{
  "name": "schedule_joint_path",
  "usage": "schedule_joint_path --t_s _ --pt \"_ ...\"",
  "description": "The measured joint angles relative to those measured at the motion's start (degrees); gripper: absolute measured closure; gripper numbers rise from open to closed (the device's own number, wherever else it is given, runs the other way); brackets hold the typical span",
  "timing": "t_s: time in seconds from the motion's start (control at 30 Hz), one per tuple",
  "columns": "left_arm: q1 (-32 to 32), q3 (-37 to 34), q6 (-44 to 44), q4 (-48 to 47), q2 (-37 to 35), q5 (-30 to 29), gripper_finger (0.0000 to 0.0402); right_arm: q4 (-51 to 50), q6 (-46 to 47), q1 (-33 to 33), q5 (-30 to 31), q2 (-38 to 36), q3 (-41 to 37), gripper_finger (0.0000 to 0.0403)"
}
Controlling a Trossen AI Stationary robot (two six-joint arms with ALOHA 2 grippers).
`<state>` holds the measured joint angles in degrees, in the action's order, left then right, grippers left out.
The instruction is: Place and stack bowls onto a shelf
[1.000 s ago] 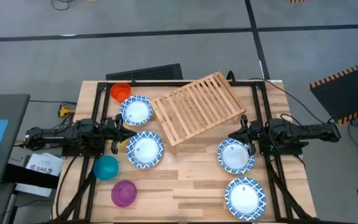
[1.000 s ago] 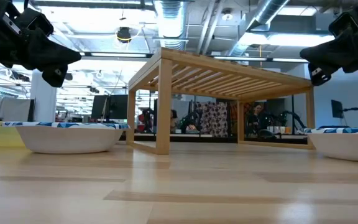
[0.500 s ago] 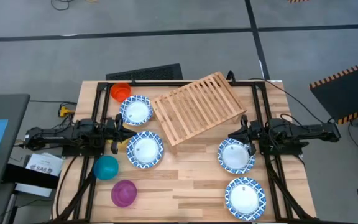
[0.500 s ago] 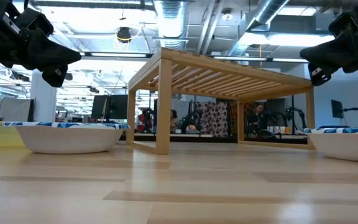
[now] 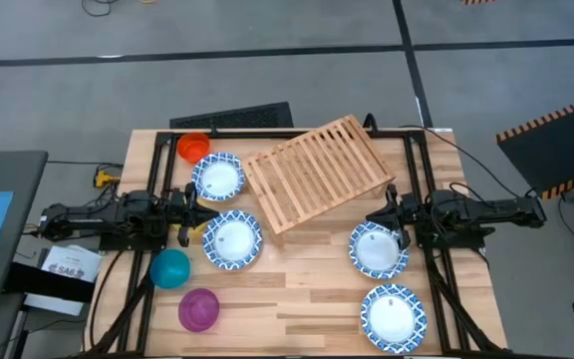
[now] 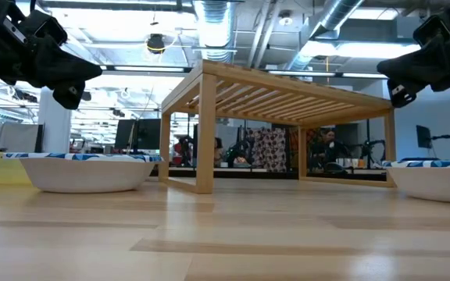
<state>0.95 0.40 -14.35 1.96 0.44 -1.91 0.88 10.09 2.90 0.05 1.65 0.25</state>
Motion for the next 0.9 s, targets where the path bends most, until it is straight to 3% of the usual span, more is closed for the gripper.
schedule_joint_path --t_s 0.23,0.37,0.47,0.63,0.77,0.9 --pt "0.0 0.0 0.3 0.0 0.0 -0.1 0.0401 0.0 0.0 0.0 0.0 0.0 0.0 0.0359" --pt "0.0 0.0 4.7 0.9 0.0 -2.5 0.0401 0.0 0.0 0.0 0.0 0.0 0.0 0.0359" --pt "0.0 0.0 -4.5 7.7 0.2 -4.0 0.0401 0.0 0.0 0.0 0.0 0.0 0.0 0.0359" --pt "0.0 1.2 -29.6 15.8 0.2 -8.8 0.0401 0.0 0.0 0.0 0.0 0.0 0.0 0.0359" --pt "0.2 2.3 -37.3 19.2 0.4 -22.6 0.0402 0.0 0.0 0.0 0.0 0.0 0.0 0.0359" --pt "0.2 8.2 -37.9 15.7 5.3 -18.5 0.039 0.0 0.0 0.0 0.0 0.0 0.0 0.0359"
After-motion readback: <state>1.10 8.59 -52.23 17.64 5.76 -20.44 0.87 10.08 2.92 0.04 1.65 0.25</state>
